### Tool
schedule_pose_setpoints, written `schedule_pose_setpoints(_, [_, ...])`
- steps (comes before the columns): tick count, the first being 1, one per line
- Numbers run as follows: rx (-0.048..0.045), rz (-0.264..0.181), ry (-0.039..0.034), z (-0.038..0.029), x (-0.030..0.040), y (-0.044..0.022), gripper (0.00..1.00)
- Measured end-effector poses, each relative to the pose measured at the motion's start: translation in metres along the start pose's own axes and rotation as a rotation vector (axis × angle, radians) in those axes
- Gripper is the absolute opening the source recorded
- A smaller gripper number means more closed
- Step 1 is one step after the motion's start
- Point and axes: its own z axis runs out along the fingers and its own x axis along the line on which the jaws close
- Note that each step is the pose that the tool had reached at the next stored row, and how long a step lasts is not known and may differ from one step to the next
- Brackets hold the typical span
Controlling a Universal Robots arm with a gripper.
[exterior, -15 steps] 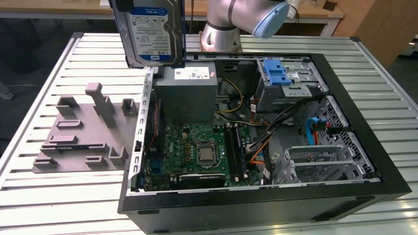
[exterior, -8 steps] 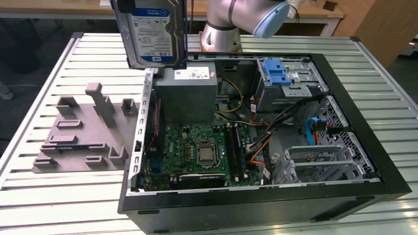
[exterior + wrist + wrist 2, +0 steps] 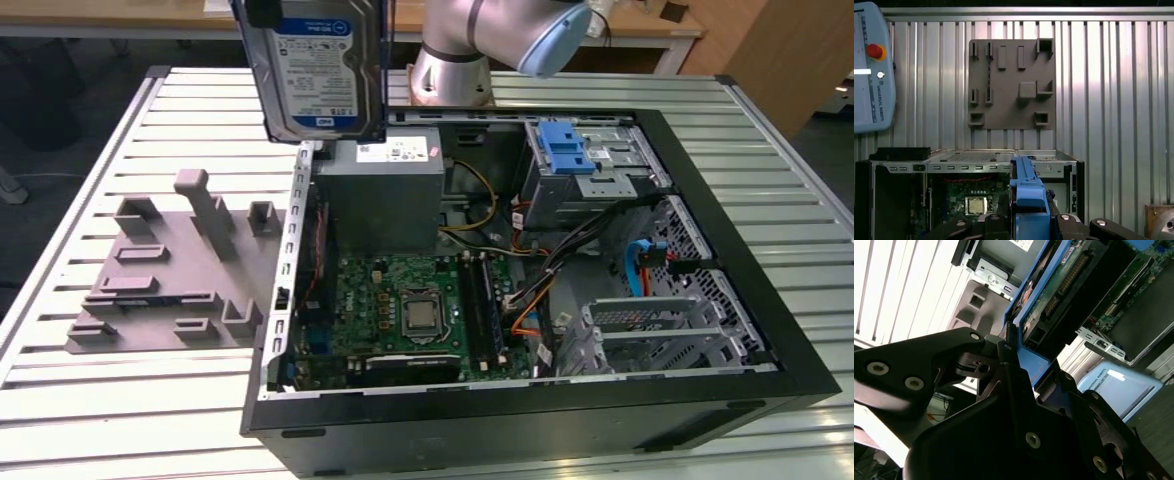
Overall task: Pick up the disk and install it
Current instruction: 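Pick up the disk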
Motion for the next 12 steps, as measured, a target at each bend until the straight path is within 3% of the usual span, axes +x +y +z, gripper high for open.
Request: schedule_pose_setpoints(12, [0.0000,0.000,0.0000,-0.0002,0.0038,-0.0085,0.36])
